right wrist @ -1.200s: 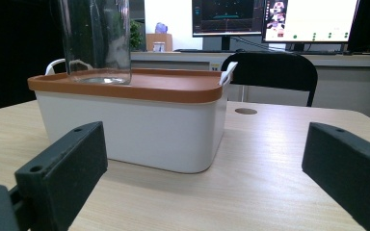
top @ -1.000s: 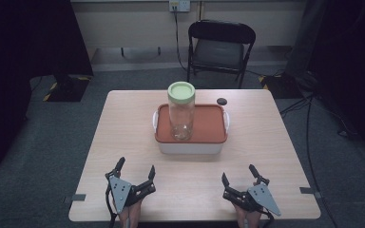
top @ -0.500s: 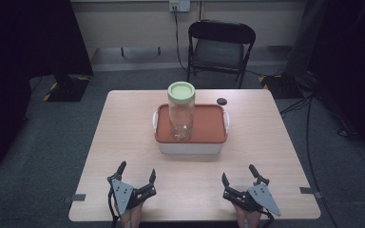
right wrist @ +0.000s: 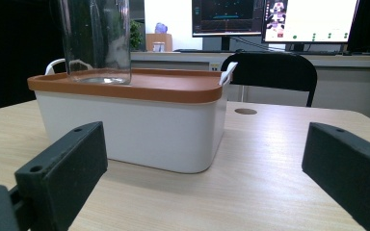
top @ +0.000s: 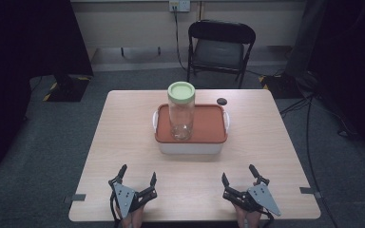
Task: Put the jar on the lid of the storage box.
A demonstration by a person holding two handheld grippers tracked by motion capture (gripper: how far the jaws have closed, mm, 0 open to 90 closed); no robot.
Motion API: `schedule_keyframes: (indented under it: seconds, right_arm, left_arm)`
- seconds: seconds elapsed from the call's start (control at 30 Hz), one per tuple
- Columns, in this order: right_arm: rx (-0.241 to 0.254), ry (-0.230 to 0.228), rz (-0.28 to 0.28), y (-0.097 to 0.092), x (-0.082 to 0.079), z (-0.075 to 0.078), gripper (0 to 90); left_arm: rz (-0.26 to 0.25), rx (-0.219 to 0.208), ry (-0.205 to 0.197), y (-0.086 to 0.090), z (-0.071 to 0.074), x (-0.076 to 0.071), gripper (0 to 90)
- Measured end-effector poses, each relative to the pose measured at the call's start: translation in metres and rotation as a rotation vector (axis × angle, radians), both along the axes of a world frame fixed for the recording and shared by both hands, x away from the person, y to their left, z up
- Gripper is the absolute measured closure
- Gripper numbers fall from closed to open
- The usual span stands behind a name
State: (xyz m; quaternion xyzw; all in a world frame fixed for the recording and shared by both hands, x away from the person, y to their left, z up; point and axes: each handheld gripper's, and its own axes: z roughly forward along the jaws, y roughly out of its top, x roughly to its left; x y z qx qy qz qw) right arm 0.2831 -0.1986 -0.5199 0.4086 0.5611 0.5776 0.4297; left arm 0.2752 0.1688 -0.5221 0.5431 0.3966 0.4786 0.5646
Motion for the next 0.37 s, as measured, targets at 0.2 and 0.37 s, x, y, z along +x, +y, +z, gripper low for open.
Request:
schedule_keyframes:
  seconds: [0.2, 0.37]
  right_arm:
    - [0.001, 0.001, -0.002, 0.0, 0.0, 0.0, 1.2]
    - [0.001, 0.0, -0.002, 0.0, -0.0001, -0.0001, 1.2]
  left_arm:
    - [0.008, -0.026, -0.008, 0.0012, -0.0005, -0.0006, 0.1]
    - [0.016, -0.056, 0.026, 0.0036, 0.0001, 0.0025, 0.2]
